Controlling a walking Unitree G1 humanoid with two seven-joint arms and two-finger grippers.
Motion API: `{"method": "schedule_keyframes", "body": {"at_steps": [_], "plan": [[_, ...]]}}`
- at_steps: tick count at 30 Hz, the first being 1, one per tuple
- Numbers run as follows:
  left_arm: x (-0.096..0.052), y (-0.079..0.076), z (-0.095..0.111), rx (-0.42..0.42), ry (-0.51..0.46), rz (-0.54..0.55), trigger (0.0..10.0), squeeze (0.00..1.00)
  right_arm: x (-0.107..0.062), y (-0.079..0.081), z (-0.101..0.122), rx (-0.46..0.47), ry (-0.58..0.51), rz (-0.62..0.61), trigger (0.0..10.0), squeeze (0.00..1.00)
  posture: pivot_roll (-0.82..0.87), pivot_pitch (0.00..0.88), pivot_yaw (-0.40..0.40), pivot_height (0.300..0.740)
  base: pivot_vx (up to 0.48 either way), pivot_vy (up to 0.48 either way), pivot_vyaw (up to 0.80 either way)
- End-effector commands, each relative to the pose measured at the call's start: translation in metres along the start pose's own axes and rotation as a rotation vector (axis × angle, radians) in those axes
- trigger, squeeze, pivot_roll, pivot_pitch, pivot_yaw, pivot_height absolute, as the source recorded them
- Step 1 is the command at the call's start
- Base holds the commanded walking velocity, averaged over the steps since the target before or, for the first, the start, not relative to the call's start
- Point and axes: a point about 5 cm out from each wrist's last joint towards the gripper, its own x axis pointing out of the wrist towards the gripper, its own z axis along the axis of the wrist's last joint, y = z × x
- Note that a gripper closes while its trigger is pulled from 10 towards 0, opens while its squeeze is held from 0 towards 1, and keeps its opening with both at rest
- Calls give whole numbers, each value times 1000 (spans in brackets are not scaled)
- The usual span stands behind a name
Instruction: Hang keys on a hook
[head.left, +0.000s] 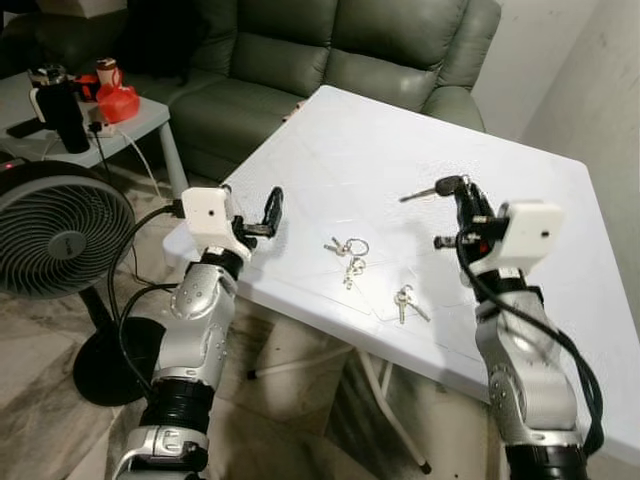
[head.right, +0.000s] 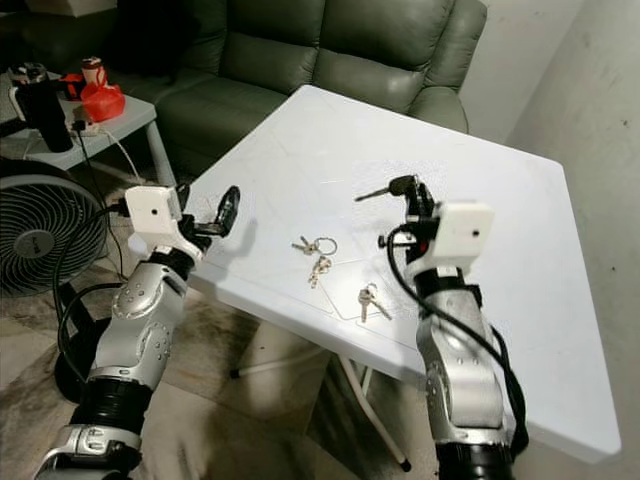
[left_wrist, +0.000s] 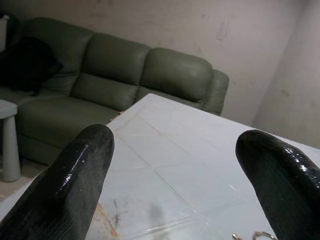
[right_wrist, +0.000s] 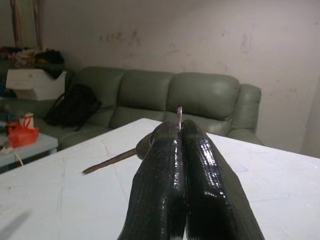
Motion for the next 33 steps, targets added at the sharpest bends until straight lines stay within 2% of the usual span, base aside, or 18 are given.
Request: {"method": "schedule_keyframes", "body": {"at_steps": [1,12,24,30,33], "plan": [[3,-1,2,-11,-5,-3,10000,0,-1,-4,-1,5,-5,-16,10000,0,13,0,-69,740,0,0,0],[2,0,-6,-32,49,-34,10000,0,1,-1,-10,-12,25,-3,10000,0,16,0,-69,740,0,0,0],[0,9,-17,-3,97,17,10000,0,2,-7,-18,-34,78,-29,10000,0,4,0,-68,740,0,0,0],[3,9,-18,-17,108,22,10000,0,1,-10,-21,-55,111,-48,10000,0,-9,0,-64,740,0,379,0],[4,9,-19,-13,113,24,10000,0,0,-11,-23,-44,129,-55,10000,0,-15,0,-61,740,0,480,-719]]}}
